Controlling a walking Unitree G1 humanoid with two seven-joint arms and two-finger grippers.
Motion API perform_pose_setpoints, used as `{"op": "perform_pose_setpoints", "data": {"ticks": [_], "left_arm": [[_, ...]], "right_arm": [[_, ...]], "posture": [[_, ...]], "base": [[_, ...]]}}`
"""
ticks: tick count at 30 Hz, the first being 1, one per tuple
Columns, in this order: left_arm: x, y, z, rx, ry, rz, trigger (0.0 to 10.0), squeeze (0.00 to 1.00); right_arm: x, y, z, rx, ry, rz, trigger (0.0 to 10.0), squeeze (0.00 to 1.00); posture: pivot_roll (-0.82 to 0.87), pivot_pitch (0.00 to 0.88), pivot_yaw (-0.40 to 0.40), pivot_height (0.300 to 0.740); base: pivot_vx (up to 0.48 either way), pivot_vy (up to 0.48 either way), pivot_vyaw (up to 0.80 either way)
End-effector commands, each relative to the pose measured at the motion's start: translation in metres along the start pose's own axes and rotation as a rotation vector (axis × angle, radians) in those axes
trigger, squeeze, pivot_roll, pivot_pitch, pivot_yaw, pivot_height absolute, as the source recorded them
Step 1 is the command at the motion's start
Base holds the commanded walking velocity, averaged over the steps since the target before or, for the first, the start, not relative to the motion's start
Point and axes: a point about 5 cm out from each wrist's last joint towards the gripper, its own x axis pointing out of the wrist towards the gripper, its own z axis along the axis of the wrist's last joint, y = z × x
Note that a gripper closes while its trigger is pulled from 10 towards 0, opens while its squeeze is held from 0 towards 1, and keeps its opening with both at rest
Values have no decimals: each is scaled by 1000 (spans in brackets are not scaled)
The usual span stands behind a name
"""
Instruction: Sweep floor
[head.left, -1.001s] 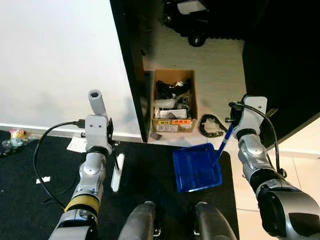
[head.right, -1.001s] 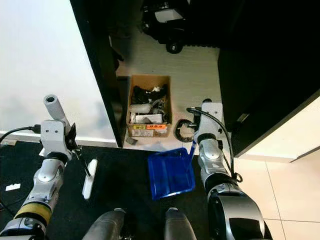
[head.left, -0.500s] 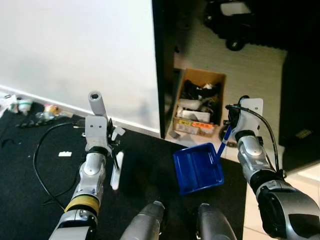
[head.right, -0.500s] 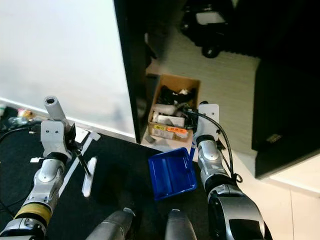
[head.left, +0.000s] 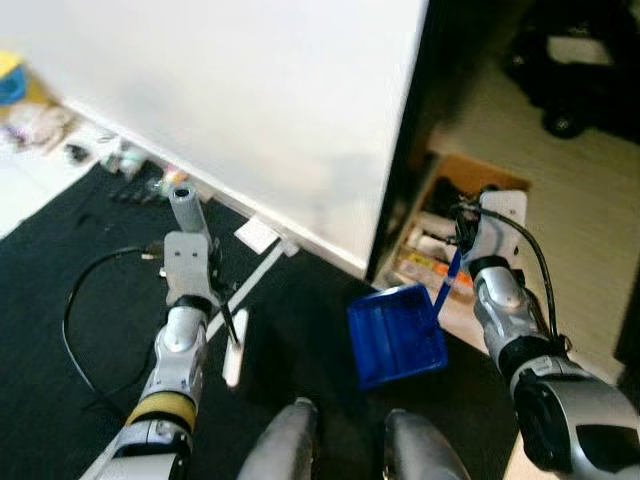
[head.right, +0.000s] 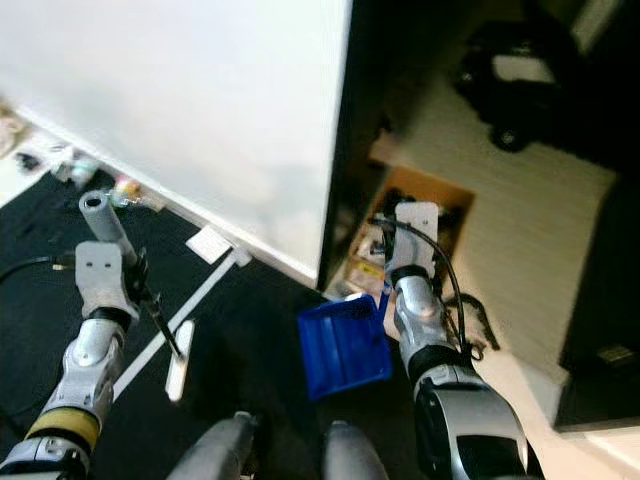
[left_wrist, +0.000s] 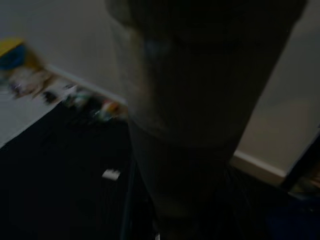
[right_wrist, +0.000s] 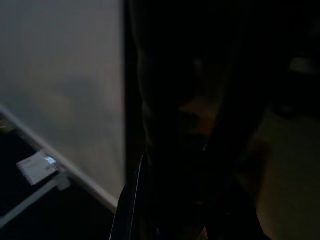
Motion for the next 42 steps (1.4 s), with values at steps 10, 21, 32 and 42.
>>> {"op": "perform_pose_setpoints", "data": {"ticks": [10, 21, 32, 42], "left_arm": [[-1, -4, -9, -18, 66, -38, 10000, 0], [0, -4, -9, -34, 85, -47, 10000, 0], [1, 0, -7, -38, 80, -49, 10000, 0], [3, 1, -5, -33, 85, -57, 10000, 0]], "right_arm": [[-6, -16, -18, 83, 120, -98, 10000, 0], [-8, -24, -22, 117, 149, -165, 10000, 0], [-9, -30, -22, 139, 154, -205, 10000, 0], [-8, -30, -22, 147, 148, -205, 10000, 0]], "posture": [[42, 58, -15, 740], [46, 68, -16, 740], [48, 74, -15, 740], [47, 75, -12, 740]], "base": [[0, 0, 33], [0, 0, -593], [0, 273, 0], [0, 480, 0]]}}
